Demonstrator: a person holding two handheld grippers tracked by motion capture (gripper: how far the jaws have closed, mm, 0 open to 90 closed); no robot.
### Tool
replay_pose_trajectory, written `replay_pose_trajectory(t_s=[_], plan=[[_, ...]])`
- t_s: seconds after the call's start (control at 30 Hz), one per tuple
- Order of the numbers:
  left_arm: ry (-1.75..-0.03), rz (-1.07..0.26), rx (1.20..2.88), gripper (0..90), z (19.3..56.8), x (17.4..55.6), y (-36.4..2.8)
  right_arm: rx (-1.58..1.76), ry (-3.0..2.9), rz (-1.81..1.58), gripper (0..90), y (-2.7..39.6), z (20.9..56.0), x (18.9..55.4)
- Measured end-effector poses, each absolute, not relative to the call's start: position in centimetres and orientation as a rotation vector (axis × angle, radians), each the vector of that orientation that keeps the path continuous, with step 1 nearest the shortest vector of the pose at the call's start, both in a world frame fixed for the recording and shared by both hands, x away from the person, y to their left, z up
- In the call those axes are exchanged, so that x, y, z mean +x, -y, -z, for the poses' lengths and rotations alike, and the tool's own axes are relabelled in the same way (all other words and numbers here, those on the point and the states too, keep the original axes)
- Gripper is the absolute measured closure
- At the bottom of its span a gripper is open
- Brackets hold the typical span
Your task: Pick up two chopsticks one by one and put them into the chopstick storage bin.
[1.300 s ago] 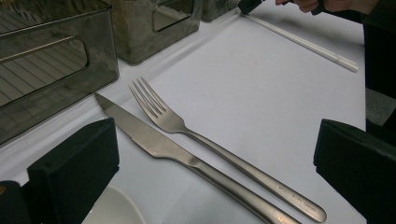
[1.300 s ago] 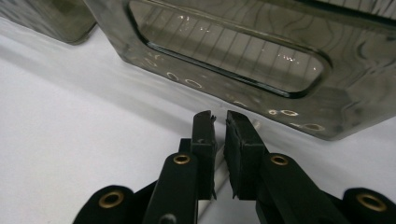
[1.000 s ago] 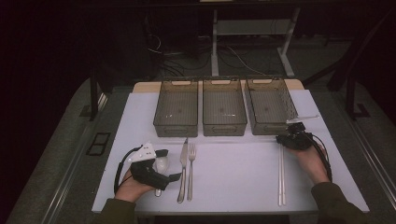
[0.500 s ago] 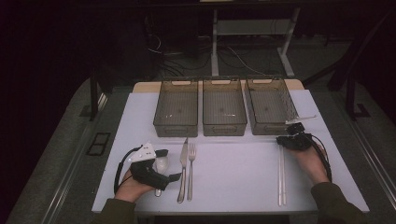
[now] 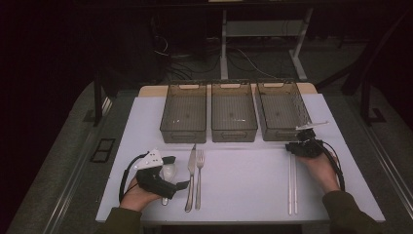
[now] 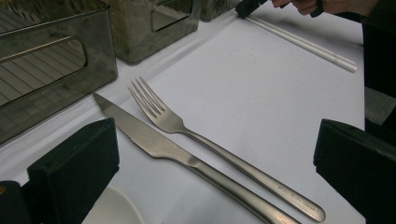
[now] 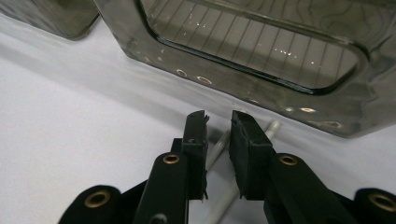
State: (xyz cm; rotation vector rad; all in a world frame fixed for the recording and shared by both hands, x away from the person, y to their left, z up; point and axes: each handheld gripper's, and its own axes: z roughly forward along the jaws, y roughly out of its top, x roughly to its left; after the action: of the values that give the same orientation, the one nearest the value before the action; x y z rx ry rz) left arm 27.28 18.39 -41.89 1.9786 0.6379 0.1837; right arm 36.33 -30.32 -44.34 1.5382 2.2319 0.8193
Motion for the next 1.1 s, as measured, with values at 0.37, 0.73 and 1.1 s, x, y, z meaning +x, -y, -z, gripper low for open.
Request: replay_pose_trajectory(t_s=[0.37, 0.73, 1.1], plan=[[-0.638, -0.184, 1.976, 0.0, 41.9, 27.3, -18.4, 1.550, -2.216, -0.820, 79.7, 30.3, 44.4, 36.3], [-0.638, -0.184, 1.976, 0.0, 41.9, 27.3, -18.4, 1.529, -2.243, -0.848, 79.8, 29.3, 44.4, 36.3], [-0.637, -0.184, 1.978, 0.0, 41.9, 27.3, -18.4, 1.497, -2.275, -0.863, 79.9, 28.0, 44.3, 36.2]])
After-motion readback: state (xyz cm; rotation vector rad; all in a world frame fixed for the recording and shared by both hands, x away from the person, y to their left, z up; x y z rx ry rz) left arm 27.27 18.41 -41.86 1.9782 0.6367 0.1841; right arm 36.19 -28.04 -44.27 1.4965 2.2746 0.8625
